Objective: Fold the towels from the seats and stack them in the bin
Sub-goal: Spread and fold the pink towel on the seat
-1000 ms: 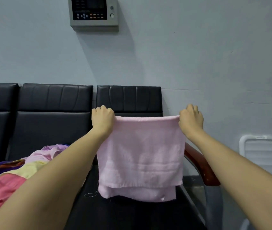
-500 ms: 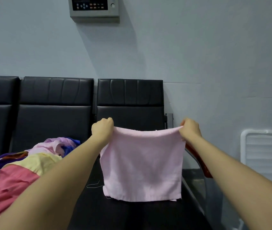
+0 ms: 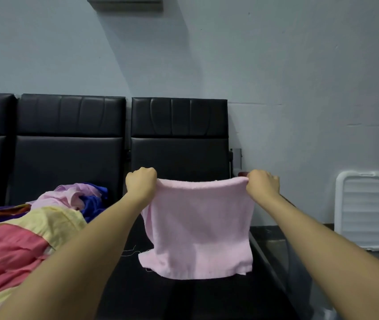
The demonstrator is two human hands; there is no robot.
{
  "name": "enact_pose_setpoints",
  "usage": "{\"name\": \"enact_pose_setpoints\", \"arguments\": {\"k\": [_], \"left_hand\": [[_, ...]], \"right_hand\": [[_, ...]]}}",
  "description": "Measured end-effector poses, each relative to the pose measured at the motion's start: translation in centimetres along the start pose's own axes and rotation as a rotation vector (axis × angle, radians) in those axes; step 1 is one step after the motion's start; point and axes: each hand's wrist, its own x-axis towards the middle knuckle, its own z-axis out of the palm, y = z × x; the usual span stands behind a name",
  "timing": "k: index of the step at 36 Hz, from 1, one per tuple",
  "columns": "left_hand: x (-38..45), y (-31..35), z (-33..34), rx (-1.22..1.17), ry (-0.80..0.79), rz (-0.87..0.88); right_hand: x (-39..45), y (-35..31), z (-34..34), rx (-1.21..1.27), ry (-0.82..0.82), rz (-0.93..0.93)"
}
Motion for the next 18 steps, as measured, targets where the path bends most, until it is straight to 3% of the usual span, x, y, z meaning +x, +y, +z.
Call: {"name": "enact_pose_setpoints", "arguments": {"k": [5,11,18], "left_hand": [[0.8,0.1,-1.5,0.051,0.073,0.016],[2.0,-0.7,-3.1,0.022,0.197,0.026],[1.7,-1.3,-3.6,0.017,0.154,-0.03]], "right_hand": [[0.8,-0.5,-1.7,-0.075,0.174,-0.039],[1.8,-0.4,-3.5,0.014,0.337,-0.034],[1.7,-0.2,-3.6,0.355,0.245,0.071]]}}
